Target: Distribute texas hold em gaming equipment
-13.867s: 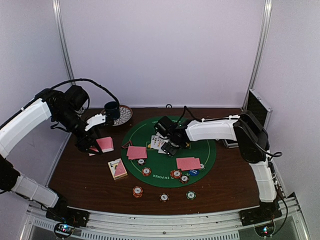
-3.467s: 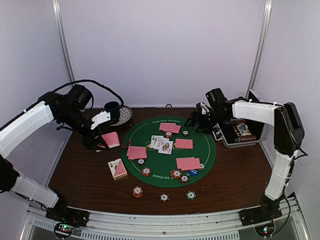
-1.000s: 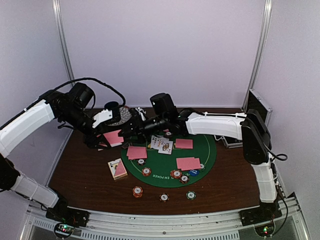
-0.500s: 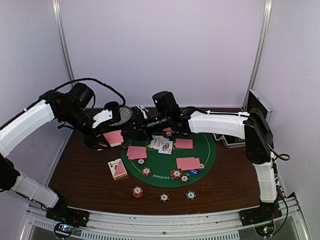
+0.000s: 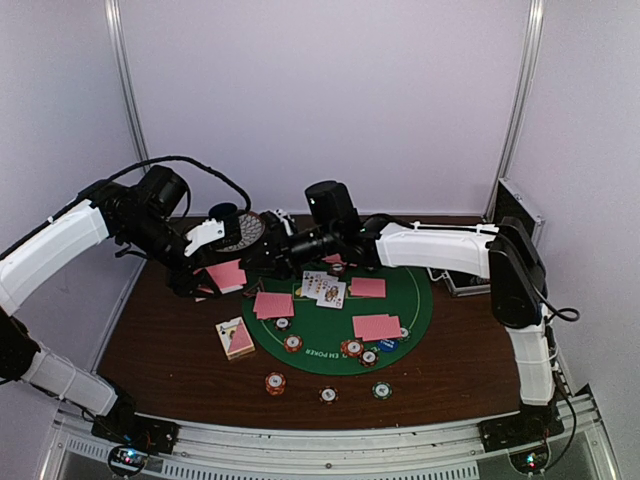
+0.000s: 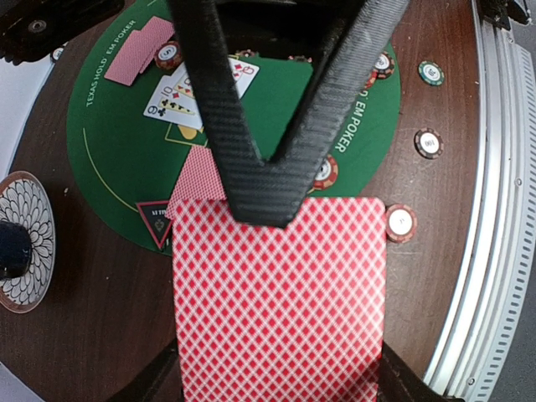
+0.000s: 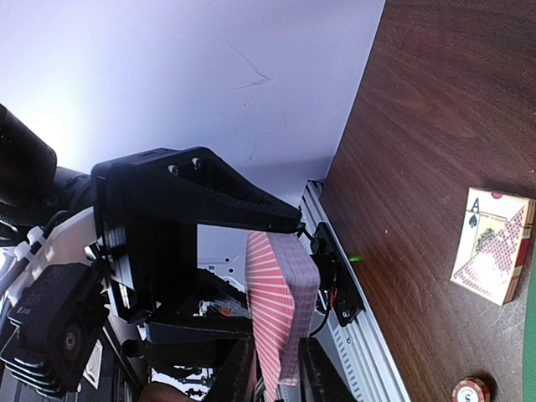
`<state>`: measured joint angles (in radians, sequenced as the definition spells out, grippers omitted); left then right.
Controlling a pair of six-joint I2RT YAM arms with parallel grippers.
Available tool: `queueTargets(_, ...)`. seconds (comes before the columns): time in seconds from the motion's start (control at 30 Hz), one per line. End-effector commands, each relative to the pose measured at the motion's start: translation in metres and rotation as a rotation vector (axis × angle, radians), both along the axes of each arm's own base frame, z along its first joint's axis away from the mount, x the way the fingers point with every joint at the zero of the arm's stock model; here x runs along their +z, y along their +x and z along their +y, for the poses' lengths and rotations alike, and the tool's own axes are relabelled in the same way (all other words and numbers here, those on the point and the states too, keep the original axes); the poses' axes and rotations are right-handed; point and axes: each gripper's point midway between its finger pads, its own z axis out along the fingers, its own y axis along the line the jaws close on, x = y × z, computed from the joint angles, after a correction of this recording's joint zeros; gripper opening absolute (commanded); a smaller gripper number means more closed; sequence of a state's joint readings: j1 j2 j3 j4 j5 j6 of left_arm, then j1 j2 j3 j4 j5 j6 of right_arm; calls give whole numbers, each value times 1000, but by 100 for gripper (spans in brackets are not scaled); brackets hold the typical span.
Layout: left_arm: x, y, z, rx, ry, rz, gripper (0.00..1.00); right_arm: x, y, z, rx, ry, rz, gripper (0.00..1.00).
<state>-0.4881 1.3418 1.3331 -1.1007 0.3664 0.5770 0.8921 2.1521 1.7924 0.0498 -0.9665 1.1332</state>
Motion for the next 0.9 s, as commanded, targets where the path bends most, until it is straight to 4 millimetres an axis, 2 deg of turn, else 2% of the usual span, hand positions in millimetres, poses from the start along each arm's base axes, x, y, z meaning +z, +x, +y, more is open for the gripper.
queueTargets(0.0, 7, 3, -2, -4, -22, -34, 0, 14, -8, 0, 28, 39, -12, 19)
queueTargets(0.1, 7, 3, -2, -3, -21, -35, 0, 9, -8, 0, 33, 32, -4, 13)
queueTargets(0.2, 6, 3, -1, -1, -18, -33, 0, 11, -9, 0, 36, 37, -5, 1)
queueTargets(0.47, 2, 4, 1, 5, 3, -34, 0, 27, 5, -17, 6, 83, -4, 0)
queueTargets(0.57, -1, 3, 3, 6, 14, -33, 0, 29, 19, -37, -33, 93, -1, 0)
queueTargets(0.63, -3, 2, 4, 6, 16, -30, 0, 30, 33, -58, -76, 90, -4, 0)
queueTargets(0.87, -8, 1, 5, 9, 24, -17, 0, -4, 63, -131, -202, 17, 21, 0)
